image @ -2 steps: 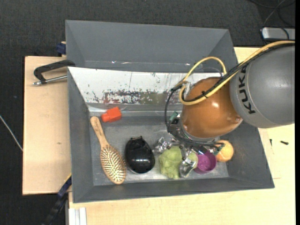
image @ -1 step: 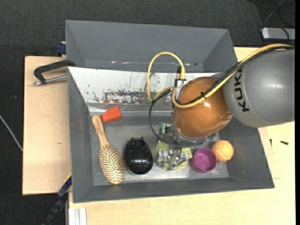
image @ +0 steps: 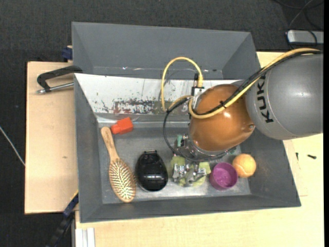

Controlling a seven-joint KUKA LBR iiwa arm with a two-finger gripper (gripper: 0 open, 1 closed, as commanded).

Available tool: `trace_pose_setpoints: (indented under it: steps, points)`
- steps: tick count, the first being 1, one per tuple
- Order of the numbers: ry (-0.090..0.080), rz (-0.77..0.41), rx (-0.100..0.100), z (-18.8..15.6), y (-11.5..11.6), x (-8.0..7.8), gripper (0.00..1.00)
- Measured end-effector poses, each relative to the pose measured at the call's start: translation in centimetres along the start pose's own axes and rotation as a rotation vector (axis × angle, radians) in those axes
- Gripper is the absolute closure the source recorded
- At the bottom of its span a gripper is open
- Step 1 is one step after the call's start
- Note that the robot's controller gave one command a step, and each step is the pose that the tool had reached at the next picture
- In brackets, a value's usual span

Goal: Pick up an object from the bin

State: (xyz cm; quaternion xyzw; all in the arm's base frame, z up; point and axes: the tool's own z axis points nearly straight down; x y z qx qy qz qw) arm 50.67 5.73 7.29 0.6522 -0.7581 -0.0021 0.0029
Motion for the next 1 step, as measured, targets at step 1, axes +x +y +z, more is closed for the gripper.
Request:
trace_pose_setpoints:
  steps: [1]
  points:
    - [-0.001, -0.001, -0.001, -0.31, 0.10, 0.01, 1.00]
